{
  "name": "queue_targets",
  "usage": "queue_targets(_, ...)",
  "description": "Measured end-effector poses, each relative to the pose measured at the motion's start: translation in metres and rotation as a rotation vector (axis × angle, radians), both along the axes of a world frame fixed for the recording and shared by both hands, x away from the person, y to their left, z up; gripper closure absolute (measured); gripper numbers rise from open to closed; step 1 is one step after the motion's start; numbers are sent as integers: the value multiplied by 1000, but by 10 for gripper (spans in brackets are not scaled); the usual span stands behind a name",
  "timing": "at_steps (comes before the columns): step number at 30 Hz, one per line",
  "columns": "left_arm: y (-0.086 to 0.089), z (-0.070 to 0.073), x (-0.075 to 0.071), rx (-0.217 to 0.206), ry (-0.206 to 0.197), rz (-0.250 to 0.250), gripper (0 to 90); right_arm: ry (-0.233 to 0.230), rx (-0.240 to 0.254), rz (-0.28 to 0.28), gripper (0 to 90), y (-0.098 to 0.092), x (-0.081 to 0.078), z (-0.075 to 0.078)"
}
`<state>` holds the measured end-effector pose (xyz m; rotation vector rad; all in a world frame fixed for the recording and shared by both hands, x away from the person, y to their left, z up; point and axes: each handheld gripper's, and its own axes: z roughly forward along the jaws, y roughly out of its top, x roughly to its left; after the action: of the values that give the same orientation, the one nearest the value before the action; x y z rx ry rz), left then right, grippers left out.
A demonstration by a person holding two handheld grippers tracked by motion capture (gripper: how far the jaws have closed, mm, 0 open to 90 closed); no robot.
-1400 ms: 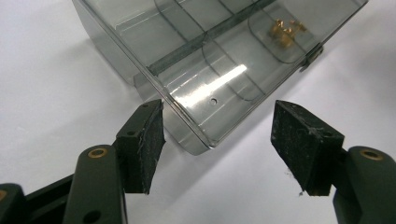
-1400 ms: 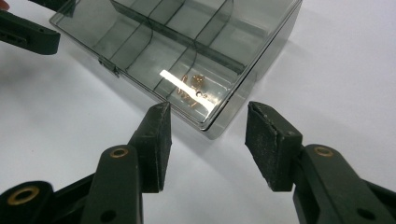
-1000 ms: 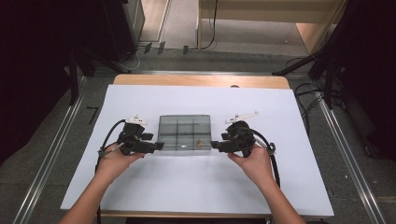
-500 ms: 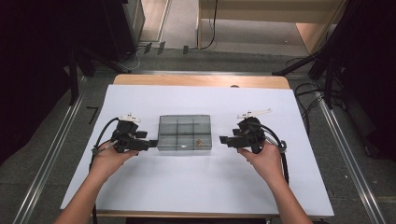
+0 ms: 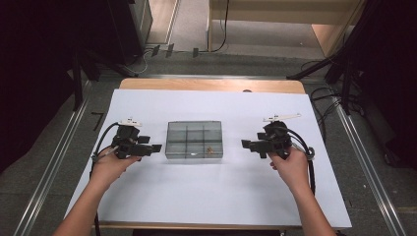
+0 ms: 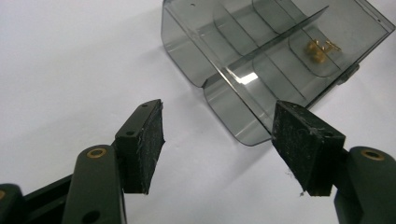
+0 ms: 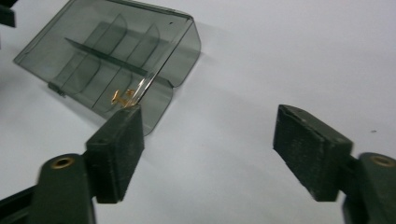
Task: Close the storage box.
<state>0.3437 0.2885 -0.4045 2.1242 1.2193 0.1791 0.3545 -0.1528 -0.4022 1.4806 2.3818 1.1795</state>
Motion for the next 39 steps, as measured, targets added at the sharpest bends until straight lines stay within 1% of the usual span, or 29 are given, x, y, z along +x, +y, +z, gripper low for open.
queue_targets(1,1,0,0,-2,2,2,354,-2,4,5,244,-2,1,-1)
queue_targets(4,3,-1,1,-4,1,14,353,1,-3,-7,246,-5,3,-3)
queue_targets(7,5,-2,1,-2,-6,17,351,15,-15,-27,257,-8,6,-7)
queue_targets(10,7,-3,2,-9,-6,27,349,25,-17,-31,259,-11,9,-9)
queue_targets(11,8,-4,2,-4,-5,27,348,29,-17,-37,259,-12,10,-9)
queue_targets(14,9,-6,3,-7,-4,39,344,27,-22,-30,264,-14,12,-11)
queue_targets(19,10,-8,3,-11,-18,46,339,28,-58,-3,279,-17,16,-18)
queue_targets(24,9,-9,3,-8,-28,41,338,30,-40,-9,286,-16,20,-23)
queue_targets(27,9,-10,3,-1,-33,45,338,23,-38,-14,286,-16,21,-24)
queue_targets(29,9,-11,4,-3,-34,46,338,20,-42,-13,286,-15,21,-24)
queue_targets(32,10,-14,4,18,-43,44,336,21,-46,-14,286,-16,21,-24)
queue_targets(34,11,-16,4,30,-43,46,337,23,-43,-16,286,-16,21,-24)
queue_targets(39,13,-18,5,30,-34,52,335,26,-47,-4,286,-14,21,-25)
